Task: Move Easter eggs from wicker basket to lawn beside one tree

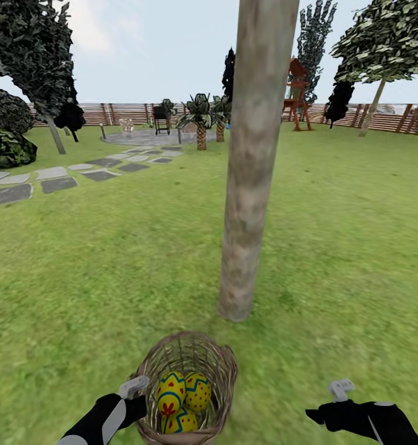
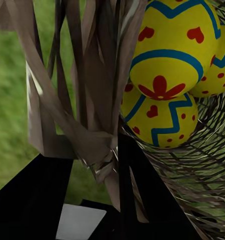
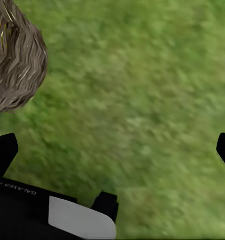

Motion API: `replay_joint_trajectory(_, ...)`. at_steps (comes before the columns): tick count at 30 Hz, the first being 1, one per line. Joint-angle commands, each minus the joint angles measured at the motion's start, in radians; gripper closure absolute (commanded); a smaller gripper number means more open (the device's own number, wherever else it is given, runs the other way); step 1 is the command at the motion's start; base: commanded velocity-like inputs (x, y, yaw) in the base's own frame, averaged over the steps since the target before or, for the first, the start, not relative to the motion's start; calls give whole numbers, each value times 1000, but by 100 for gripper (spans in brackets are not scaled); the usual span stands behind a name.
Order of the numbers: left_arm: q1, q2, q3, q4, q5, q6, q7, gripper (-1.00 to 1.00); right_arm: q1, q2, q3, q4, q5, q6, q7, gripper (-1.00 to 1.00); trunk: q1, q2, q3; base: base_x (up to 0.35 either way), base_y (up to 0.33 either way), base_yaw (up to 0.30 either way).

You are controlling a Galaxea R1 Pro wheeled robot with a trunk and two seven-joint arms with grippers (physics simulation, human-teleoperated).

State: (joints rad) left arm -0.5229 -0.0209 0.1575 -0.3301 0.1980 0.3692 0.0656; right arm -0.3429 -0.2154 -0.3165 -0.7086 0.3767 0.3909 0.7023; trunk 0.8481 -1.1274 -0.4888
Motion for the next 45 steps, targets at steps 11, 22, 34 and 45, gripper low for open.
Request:
replay_joint_trajectory(11,0,-1,2,-3,15,5,6,100,-1,-6,-15,-32,-9,5,17,-100,1,-1,-1,322,0,0)
replay_joint_trajectory(22,0,-1,2,-3,15,5,6,100,-1,-4,-15,-31,-9,5,14,-100,1,-1,-1,322,0,0)
replay_joint_trajectory(34,0,-1,1,-3,15,5,6,100,-1,-3,-14,-29,-3,5,13,-100,1,-1,-1,267,0,0)
replay_joint_trajectory(45,0,-1,1,-3,15,6,6,100,-1,-4,-13,-30,-2,5,13,-100,24,-43,-20,2,0,0)
